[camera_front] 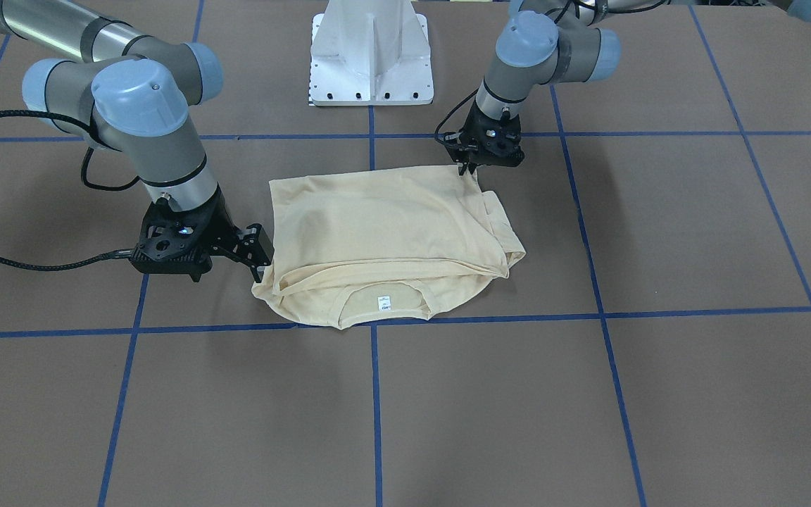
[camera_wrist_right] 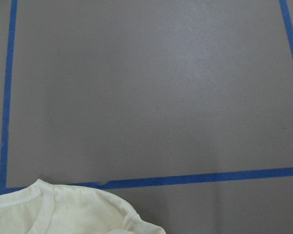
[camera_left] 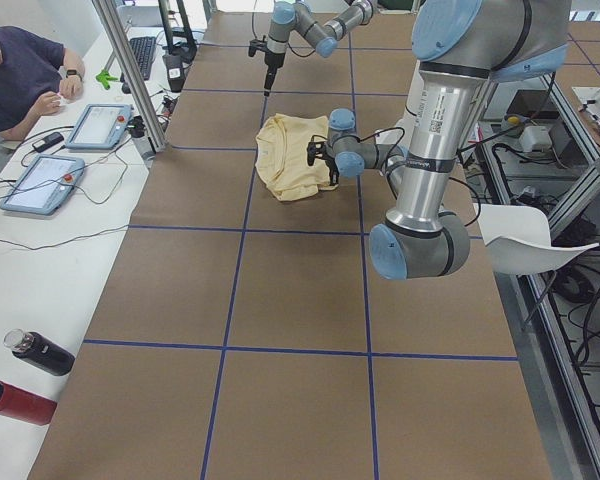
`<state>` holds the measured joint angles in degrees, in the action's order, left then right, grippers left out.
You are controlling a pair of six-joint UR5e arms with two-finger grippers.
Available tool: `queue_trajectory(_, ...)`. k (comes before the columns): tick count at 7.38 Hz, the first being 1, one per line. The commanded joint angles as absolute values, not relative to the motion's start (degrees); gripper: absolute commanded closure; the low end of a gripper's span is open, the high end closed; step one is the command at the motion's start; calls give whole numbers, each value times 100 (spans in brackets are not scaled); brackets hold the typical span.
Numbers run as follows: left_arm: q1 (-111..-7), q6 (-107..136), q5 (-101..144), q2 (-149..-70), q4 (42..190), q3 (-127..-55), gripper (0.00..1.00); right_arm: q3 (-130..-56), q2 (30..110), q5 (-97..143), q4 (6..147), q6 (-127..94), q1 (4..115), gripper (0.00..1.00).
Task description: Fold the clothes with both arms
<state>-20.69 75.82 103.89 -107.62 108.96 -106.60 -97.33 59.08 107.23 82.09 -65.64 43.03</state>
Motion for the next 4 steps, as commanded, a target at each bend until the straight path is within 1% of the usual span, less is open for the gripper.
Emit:
queue_trajectory(1, -2118, 7533, 10389, -10723, 10846, -10740, 100, -9747, 5915, 10723, 8209, -6565, 4307, 0)
queue_trajectory(3, -2292, 7288, 10371, -10635, 10793, -10732, 100, -9738, 5915, 10714, 8209, -6574, 4298, 0)
queue_trajectory(4, -2572, 7043, 10371, -10574, 10793, -10662, 100, -9738, 5915, 10714, 8209, -6574, 4289, 0)
